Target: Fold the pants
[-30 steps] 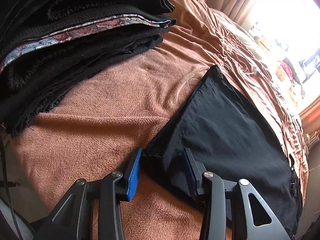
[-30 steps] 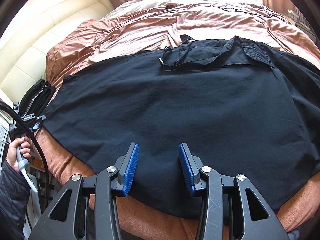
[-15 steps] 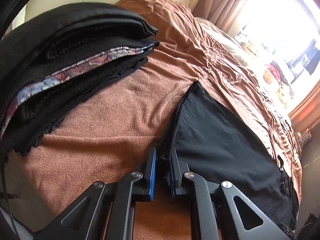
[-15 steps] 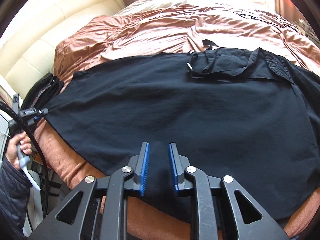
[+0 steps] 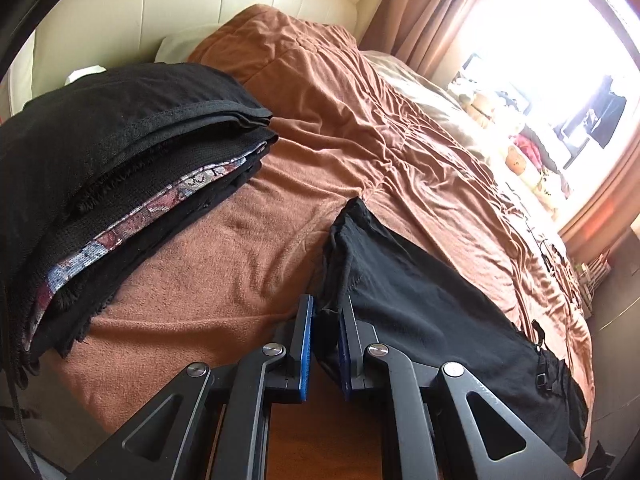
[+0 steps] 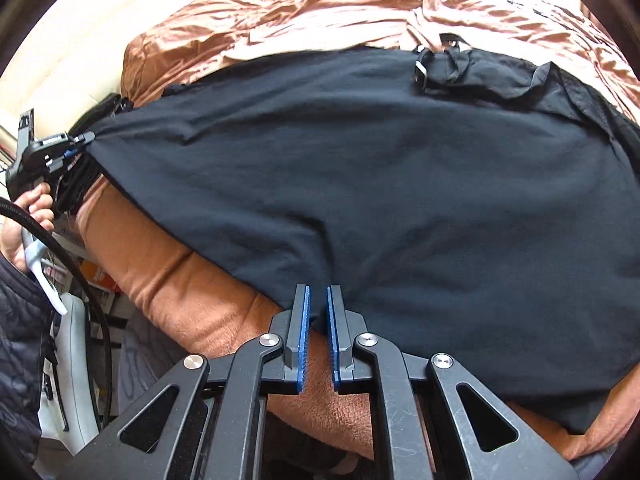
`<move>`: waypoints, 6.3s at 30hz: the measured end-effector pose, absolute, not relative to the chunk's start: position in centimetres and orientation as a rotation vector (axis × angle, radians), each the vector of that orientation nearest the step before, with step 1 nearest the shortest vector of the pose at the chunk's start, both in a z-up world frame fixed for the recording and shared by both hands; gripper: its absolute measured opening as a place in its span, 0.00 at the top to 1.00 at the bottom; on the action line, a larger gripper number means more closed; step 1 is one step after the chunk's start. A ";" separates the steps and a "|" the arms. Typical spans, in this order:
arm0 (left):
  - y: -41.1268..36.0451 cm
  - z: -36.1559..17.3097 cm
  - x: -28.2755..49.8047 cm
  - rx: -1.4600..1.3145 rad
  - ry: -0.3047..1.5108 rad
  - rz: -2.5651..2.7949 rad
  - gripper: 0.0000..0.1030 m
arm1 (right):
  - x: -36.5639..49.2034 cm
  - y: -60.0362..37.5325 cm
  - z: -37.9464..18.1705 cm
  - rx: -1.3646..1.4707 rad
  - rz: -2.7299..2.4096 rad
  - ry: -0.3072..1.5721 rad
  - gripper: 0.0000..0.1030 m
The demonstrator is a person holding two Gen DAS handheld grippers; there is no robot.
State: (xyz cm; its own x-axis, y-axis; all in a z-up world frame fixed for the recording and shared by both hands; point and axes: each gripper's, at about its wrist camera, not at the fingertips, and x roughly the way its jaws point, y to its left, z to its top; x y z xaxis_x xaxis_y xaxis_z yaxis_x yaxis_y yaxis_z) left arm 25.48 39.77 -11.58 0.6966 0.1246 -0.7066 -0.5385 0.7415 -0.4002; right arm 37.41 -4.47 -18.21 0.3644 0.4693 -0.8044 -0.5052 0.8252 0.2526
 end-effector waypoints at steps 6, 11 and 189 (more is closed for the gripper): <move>39.5 -11.6 25.6 -0.631 0.722 0.407 0.88 | 41.1 -4.8 -17.6 -0.012 0.557 1.012 0.95; 39.7 -11.9 25.5 -0.647 0.725 0.410 0.88 | 43.9 -3.5 -18.3 -0.026 0.504 1.037 0.94; -0.1 -3.7 30.4 -0.294 0.912 -0.361 0.31 | 16.3 -38.9 -11.7 0.327 0.137 0.661 0.46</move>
